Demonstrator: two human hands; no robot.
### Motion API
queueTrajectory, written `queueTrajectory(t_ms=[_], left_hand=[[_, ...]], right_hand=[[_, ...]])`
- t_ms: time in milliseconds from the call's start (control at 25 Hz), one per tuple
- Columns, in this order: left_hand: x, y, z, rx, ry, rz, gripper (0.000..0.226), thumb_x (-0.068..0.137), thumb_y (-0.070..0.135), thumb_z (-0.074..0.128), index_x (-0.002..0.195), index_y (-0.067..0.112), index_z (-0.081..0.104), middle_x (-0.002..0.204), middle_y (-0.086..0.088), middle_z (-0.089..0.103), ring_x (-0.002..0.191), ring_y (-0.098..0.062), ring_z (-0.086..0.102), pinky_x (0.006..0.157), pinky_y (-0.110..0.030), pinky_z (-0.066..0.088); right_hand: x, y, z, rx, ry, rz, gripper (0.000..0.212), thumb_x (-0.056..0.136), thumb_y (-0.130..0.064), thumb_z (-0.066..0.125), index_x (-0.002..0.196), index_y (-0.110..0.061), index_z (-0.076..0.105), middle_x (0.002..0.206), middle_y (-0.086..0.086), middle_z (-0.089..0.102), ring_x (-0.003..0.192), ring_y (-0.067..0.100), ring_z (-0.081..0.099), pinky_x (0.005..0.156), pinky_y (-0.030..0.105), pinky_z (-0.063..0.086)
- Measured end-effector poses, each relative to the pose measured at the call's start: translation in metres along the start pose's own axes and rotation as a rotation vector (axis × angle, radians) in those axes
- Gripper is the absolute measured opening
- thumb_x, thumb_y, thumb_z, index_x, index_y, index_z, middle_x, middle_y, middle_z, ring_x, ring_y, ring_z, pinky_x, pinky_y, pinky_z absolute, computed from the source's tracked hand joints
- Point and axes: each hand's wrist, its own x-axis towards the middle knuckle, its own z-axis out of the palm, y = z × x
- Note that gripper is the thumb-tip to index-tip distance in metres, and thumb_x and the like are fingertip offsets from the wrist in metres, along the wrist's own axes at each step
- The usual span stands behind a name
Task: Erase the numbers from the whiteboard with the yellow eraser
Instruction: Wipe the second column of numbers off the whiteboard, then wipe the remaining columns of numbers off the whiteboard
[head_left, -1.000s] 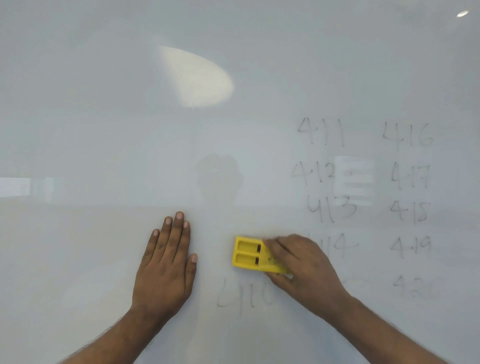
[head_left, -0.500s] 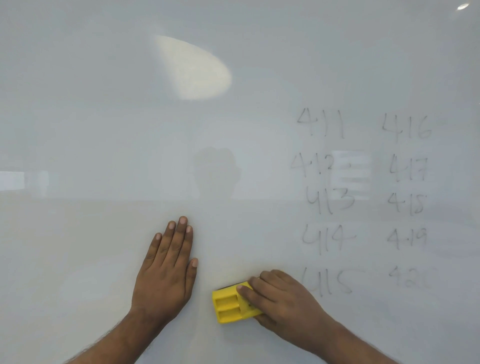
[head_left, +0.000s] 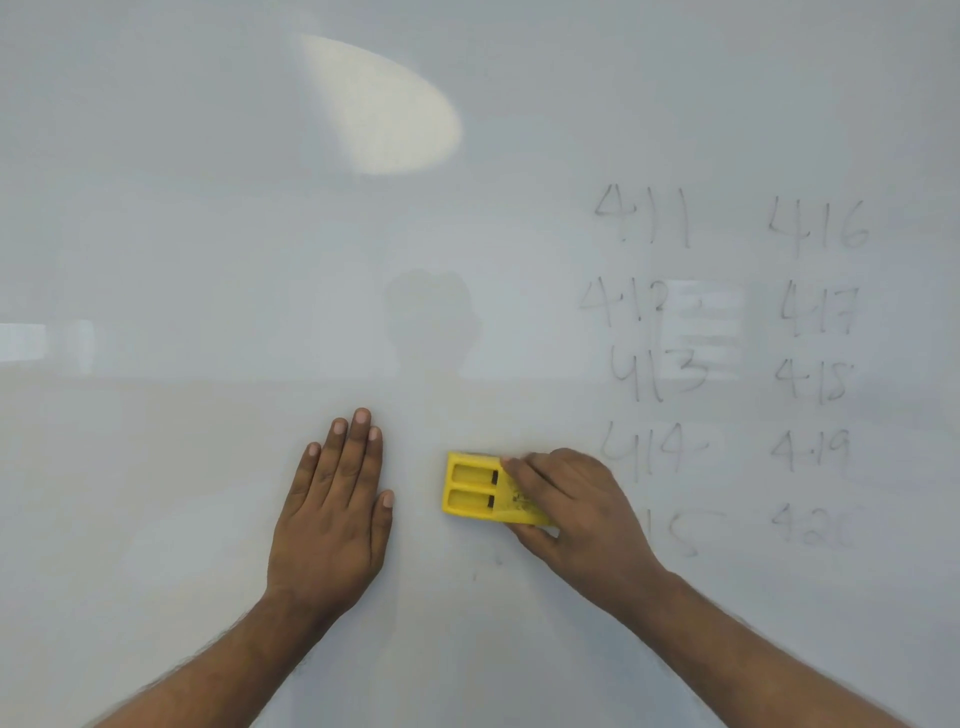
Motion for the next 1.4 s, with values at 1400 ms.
queueTrajectory(t_ms=[1400], left_hand=[[0.172, 0.055, -0.045, -0.078, 0.021, 0.133, 0.068, 0.102, 0.044, 0.031, 0.158, 0.006, 0.02, 0.168, -0.008, 0.016, 0.156, -0.023, 0.012, 0.127, -0.041, 0.012]], right_hand=[[0.06, 0.111, -0.131, -0.085, -0.055, 0.068, 0.057, 0.083, -0.026, 0.072, 0.135, -0.015, 0.052, 0.117, 0.002, 0.061, 0.102, 0.024, 0.055, 0.084, 0.037, 0.046]])
